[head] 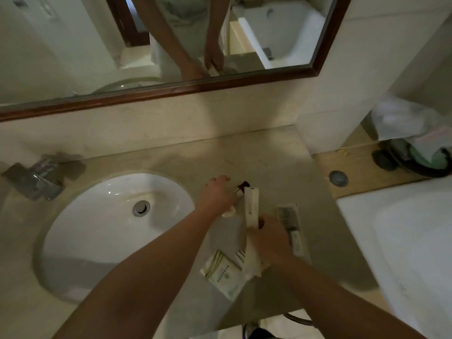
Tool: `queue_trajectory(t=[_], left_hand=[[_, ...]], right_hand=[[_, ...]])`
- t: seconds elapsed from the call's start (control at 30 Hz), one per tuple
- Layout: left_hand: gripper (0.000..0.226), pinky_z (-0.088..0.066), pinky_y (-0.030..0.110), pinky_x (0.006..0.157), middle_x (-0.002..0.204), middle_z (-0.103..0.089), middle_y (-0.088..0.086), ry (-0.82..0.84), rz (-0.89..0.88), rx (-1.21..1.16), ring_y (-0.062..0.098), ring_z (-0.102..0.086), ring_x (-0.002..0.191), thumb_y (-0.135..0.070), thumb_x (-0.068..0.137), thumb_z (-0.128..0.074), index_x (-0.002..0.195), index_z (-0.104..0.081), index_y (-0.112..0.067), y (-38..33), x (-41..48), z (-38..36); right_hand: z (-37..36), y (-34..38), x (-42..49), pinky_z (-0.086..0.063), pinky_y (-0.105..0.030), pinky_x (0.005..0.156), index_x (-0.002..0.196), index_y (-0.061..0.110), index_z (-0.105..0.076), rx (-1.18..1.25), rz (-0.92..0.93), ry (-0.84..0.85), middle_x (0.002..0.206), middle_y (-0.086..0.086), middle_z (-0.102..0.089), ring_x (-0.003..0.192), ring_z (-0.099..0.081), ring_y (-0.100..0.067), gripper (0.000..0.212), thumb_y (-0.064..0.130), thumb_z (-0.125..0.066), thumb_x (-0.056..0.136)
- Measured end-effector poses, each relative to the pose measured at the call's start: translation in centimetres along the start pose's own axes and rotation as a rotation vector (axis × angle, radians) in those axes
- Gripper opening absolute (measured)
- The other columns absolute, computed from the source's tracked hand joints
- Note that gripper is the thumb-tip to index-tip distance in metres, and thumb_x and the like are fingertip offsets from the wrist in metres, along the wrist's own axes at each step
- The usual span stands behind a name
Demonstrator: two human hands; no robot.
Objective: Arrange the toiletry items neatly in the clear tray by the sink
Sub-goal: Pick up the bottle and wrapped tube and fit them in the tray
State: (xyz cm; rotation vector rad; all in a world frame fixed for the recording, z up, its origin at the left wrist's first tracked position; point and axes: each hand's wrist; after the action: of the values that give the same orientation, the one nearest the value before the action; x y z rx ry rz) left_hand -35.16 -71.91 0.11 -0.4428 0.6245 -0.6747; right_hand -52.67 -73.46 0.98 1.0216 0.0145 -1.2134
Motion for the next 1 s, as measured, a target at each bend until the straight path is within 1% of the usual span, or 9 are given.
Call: queue_trajectory(t=[0.1,0.2,0.3,0.43,0.57,0.67,0.8,0.87,1.0], left_hand=[[0.059,-0.050,0.040,0.091,0.125,-0.054,0.011,0.077,-0.020,0.123,0.030,-0.057,0.111,-0.044,0.080,-0.063,0.131,-0.048,-0.018,-2.3,1.3,-0.8],[0.039,-0.048,0.031,0.073,0.099,-0.061,0.006,0.091,-0.096,0.342,0.023,-0.060,0.087,-0.042,0.085,-0.059,0.110,-0.059,-0.012,-3.7,1.4,-1.6],[0.025,-0.045,0.029,0.062,0.077,-0.057,0.003,0.047,-0.046,0.277,0.019,-0.056,0.069,-0.035,0.090,-0.054,0.092,-0.061,-0.010,-3.8,1.3,-1.9],[0.018,-0.048,0.033,0.069,0.086,-0.062,0.007,-0.021,0.016,0.056,0.025,-0.062,0.081,-0.022,0.082,-0.063,0.097,-0.063,-0.012,-3.1,0.6,0.2],[0.021,-0.054,0.038,0.071,0.086,-0.066,0.005,-0.149,0.045,-0.166,0.024,-0.065,0.078,-0.024,0.082,-0.067,0.100,-0.064,-0.015,0.0,-2.1,4.8],[0.016,-0.053,0.034,0.064,0.080,-0.065,0.004,-0.287,0.092,-0.330,0.020,-0.063,0.069,-0.020,0.080,-0.069,0.094,-0.062,-0.015,3.6,-5.5,9.2],[0.013,-0.045,0.014,0.050,0.081,-0.062,0.000,-0.477,0.130,-0.584,0.012,-0.059,0.066,-0.013,0.082,-0.069,0.091,-0.060,-0.013,10.2,-12.4,15.3],[0.012,-0.045,0.013,0.051,0.085,-0.063,-0.001,-0.562,0.166,-0.651,0.014,-0.059,0.073,-0.013,0.082,-0.067,0.092,-0.060,-0.013,14.7,-16.5,18.1],[0.017,-0.051,0.019,0.059,0.097,-0.070,0.011,-0.665,0.214,-0.797,0.020,-0.064,0.082,-0.010,0.081,-0.069,0.096,-0.064,-0.011,25.2,-24.6,22.1]], right_hand=[[1.0,-0.8,-0.1,-0.037,-0.016,0.049,0.107,0.018,-0.064,-0.010,-0.037,-0.051,0.084,0.008,-0.061,0.069,-0.057,-0.007,0.020,0.023,-0.059,0.088],[1.8,-1.3,0.1,-0.047,-0.022,0.058,0.105,0.016,-0.066,-0.007,-0.053,-0.037,0.091,0.005,-0.065,0.078,-0.062,-0.013,0.023,0.024,-0.060,0.085],[2.3,-1.2,0.6,-0.046,-0.026,0.065,0.104,0.017,-0.063,0.025,-0.033,-0.007,0.090,0.005,-0.062,0.081,-0.060,-0.015,0.022,0.026,-0.062,0.084],[1.8,0.5,0.7,-0.043,-0.021,0.057,0.107,0.019,-0.062,0.047,0.045,0.038,0.094,0.006,-0.063,0.079,-0.060,-0.012,0.023,0.030,-0.063,0.087],[-0.5,4.4,-0.4,-0.056,-0.031,0.069,0.110,0.021,-0.061,0.153,0.132,0.099,0.099,0.003,-0.067,0.086,-0.066,-0.014,0.023,0.030,-0.063,0.089],[-3.2,8.3,-2.1,-0.059,-0.037,0.074,0.107,0.020,-0.063,0.186,0.215,0.140,0.094,0.004,-0.068,0.083,-0.067,-0.014,0.022,0.029,-0.064,0.088],[-8.6,13.9,-6.4,-0.047,-0.028,0.055,0.090,0.018,-0.065,0.181,0.405,0.187,0.081,-0.001,-0.067,0.068,-0.061,-0.014,0.007,0.023,-0.062,0.086],[-12.1,16.7,-9.3,-0.044,-0.024,0.057,0.087,0.026,-0.064,0.163,0.494,0.267,0.081,0.007,-0.066,0.071,-0.061,-0.009,0.005,0.021,-0.064,0.088],[-20.6,20.8,-16.0,-0.045,-0.025,0.061,0.099,0.020,-0.066,0.103,0.558,0.420,0.091,0.004,-0.068,0.082,-0.065,-0.015,0.012,0.018,-0.065,0.087]])
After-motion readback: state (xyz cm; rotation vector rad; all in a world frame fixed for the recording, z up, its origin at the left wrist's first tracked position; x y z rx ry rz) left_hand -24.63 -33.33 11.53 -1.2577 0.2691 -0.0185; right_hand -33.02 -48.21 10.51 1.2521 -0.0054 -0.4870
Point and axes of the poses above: each hand's wrist, its own x-axis towards the middle knuckle, its own z-axis out of the back of the hand, y = z × x
